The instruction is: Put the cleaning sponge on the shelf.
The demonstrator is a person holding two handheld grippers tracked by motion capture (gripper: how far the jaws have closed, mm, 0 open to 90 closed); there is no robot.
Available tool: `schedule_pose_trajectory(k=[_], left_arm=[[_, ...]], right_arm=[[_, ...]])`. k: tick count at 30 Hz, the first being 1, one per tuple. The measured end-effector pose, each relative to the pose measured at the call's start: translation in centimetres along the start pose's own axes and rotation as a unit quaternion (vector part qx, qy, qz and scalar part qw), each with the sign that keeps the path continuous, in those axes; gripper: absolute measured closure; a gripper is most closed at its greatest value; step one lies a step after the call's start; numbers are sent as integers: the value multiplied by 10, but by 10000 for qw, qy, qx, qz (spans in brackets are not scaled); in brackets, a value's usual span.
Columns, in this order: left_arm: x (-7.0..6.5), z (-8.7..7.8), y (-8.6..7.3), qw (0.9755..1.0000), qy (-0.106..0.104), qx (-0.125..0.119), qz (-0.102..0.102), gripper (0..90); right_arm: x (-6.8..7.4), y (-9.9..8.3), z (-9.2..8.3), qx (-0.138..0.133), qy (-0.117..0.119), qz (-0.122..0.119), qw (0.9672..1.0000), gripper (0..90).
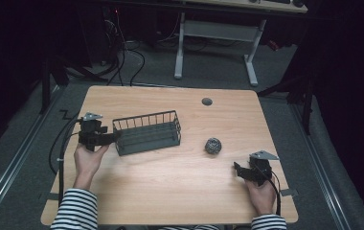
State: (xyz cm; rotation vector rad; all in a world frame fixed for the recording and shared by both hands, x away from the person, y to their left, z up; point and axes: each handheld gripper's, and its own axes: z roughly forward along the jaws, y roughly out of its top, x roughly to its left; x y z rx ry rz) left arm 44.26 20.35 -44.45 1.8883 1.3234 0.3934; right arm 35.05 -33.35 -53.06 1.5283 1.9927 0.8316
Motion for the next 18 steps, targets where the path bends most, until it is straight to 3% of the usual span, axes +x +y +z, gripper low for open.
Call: schedule_pose_trajectory(k=[11,18], left_arm=[[-3,7,-2,9999,-87,126,58,534],[-4,6,-3,9997,12,206,155,620]], right_arm=[[0,0,0,-1,4,-6,10000,277],[0,0,0,-1,5,-8,10000,276]])
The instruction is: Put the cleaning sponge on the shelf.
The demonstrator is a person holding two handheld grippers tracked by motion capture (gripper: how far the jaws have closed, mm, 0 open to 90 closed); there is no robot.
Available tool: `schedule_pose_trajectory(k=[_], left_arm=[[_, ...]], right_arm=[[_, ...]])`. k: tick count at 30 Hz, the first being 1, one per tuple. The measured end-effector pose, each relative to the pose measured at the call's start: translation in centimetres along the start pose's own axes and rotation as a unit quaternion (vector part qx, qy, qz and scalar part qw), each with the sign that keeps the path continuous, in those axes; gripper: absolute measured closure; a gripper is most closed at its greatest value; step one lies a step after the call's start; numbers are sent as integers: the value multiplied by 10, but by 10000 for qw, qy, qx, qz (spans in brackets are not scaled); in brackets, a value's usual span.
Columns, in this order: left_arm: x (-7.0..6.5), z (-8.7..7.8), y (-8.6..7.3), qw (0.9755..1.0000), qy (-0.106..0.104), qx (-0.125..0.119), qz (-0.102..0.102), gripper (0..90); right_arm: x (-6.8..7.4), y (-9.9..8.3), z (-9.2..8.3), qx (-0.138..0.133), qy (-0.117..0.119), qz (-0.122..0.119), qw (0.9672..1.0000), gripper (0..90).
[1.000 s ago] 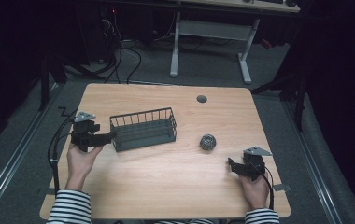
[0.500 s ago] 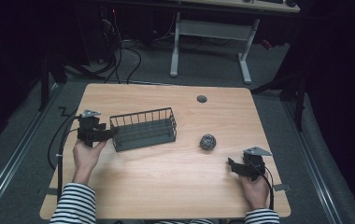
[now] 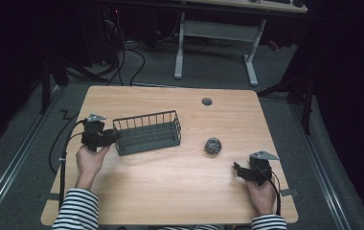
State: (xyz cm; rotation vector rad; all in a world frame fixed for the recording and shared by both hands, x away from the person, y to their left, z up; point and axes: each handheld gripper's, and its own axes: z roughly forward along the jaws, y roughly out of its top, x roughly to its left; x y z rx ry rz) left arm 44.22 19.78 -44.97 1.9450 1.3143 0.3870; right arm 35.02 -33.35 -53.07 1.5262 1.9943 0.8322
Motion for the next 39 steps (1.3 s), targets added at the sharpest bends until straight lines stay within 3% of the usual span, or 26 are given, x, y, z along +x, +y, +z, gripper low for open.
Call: schedule_pose_trajectory(k=[8,20,39], left_arm=[[-3,-5,-5,9999,-98,-133,-32,652],[-17,-20,-21,9994,-194,-299,-10,670],[-44,-33,-35,9981,-386,-420,214,698]], right_arm=[[0,0,0,0,1,-2,10000,276],[0,0,0,0,1,-4,10000,276],[0,0,0,1,2,-8,10000,276]])
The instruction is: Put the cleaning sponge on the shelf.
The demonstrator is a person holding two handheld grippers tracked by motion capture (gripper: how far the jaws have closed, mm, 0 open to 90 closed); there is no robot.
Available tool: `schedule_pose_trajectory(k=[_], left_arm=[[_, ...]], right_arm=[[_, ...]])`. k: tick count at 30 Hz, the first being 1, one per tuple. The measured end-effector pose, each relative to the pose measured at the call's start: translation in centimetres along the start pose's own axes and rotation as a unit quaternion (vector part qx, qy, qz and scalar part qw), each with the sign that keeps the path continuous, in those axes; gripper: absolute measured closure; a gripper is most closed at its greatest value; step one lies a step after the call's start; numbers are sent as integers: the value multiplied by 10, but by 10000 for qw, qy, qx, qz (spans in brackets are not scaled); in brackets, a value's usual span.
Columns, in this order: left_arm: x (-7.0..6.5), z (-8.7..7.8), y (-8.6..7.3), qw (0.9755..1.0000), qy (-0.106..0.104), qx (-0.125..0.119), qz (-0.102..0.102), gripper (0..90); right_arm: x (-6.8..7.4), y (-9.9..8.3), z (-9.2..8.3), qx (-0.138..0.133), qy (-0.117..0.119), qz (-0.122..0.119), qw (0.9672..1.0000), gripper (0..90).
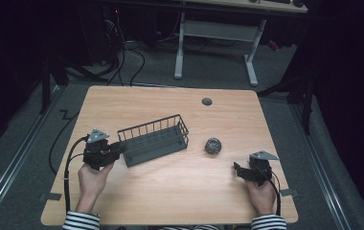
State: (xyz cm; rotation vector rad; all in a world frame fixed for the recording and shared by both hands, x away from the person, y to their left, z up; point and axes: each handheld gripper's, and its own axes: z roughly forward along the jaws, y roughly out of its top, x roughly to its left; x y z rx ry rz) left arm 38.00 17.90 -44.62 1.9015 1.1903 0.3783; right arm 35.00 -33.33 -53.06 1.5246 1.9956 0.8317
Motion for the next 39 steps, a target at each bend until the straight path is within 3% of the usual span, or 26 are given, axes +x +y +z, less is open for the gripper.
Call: schedule_pose_trajectory(k=[15,21,29,39], left_arm=[[-15,9,4,9998,-144,14,109,697],[-16,9,4,9999,-123,0,91,687],[-7,0,2,9997,-97,-212,-113,460],[11,-20,-9,9990,54,-394,-198,377]], right_arm=[[0,0,0,-1,2,2,10000,276],[0,0,0,1,2,1,10000,276],[0,0,0,1,3,1,10000,276],[0,0,0,-2,5,-6,10000,276]])
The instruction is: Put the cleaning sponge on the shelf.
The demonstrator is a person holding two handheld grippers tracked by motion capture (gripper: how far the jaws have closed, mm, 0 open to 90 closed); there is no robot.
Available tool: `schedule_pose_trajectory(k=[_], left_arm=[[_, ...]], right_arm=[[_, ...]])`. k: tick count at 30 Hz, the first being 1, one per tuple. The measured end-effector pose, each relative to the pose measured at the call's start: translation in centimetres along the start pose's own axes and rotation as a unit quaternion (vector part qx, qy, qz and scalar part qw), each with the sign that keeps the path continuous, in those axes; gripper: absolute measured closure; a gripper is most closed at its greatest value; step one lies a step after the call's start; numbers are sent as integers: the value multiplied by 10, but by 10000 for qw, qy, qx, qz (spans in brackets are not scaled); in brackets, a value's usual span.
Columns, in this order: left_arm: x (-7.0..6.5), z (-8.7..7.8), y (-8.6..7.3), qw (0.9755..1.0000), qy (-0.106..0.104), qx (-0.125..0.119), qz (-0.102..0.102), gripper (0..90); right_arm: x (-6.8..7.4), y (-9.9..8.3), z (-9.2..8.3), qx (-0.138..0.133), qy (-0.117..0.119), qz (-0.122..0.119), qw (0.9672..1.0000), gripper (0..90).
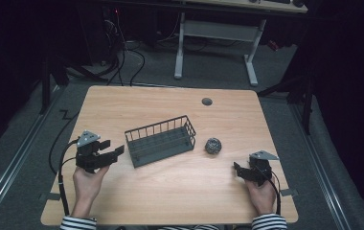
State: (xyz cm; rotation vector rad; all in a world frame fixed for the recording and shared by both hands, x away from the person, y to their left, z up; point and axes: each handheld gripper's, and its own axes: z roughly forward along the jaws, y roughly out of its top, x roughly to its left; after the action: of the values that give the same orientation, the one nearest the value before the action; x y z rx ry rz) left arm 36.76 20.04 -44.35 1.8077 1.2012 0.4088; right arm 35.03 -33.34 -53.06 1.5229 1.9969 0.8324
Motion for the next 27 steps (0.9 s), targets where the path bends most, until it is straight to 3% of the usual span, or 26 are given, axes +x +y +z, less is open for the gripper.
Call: schedule_pose_trajectory(k=[13,18,27], left_arm=[[27,0,-34,9989,421,150,-136,338],[37,7,-53,9973,657,267,-194,319],[48,16,-73,9950,854,394,-339,282]], right_arm=[[0,0,0,3,24,-12,10000,275],[0,1,-1,53,54,-41,10000,276],[5,4,-3,63,257,-96,9996,279]])
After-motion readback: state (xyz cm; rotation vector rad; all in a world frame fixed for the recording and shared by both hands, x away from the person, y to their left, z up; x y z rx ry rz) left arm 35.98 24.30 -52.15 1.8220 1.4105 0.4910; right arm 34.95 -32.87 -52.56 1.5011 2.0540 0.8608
